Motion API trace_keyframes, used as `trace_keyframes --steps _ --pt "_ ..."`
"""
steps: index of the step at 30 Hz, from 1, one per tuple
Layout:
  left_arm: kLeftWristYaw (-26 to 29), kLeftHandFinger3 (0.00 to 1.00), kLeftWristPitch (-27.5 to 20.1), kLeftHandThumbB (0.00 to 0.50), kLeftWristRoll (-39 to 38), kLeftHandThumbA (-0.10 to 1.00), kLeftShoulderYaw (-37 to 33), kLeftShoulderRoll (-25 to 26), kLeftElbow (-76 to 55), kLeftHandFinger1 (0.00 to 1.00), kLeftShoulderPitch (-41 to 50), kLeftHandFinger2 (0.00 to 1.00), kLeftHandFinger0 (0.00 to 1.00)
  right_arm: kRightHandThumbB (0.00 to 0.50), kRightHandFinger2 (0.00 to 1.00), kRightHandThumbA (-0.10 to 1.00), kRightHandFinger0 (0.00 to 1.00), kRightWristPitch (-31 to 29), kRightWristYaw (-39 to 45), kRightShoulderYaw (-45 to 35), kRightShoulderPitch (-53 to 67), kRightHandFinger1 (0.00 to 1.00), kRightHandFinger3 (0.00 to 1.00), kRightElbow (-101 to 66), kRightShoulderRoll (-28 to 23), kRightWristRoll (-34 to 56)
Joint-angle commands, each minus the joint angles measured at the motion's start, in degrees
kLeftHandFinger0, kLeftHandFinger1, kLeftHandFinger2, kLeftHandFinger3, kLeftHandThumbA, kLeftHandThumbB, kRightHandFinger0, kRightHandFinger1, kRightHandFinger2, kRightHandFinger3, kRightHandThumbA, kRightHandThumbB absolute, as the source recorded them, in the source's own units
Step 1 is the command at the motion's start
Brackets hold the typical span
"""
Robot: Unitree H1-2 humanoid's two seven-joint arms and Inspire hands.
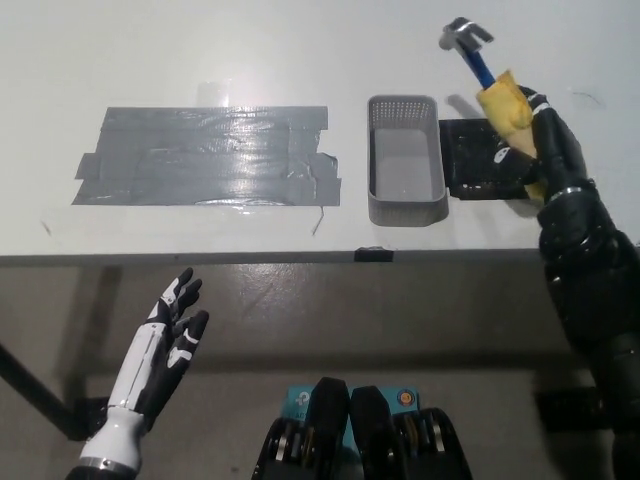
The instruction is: The robot picks the hammer with right hand and hits the black area on the desk and places it back.
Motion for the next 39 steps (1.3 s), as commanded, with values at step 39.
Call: trace_keyframes --steps 39 --pt "-2.14 1.00 -2.08 0.011 0.15 0.94 0.15 3.08 -1.68 0.90 -2.61 1.00 0.74 0.128 0.93 -0.10 0.13 4.44 48.88 19.05 -15.04 0.65 1.00 -16.88 -29.66 7.83"
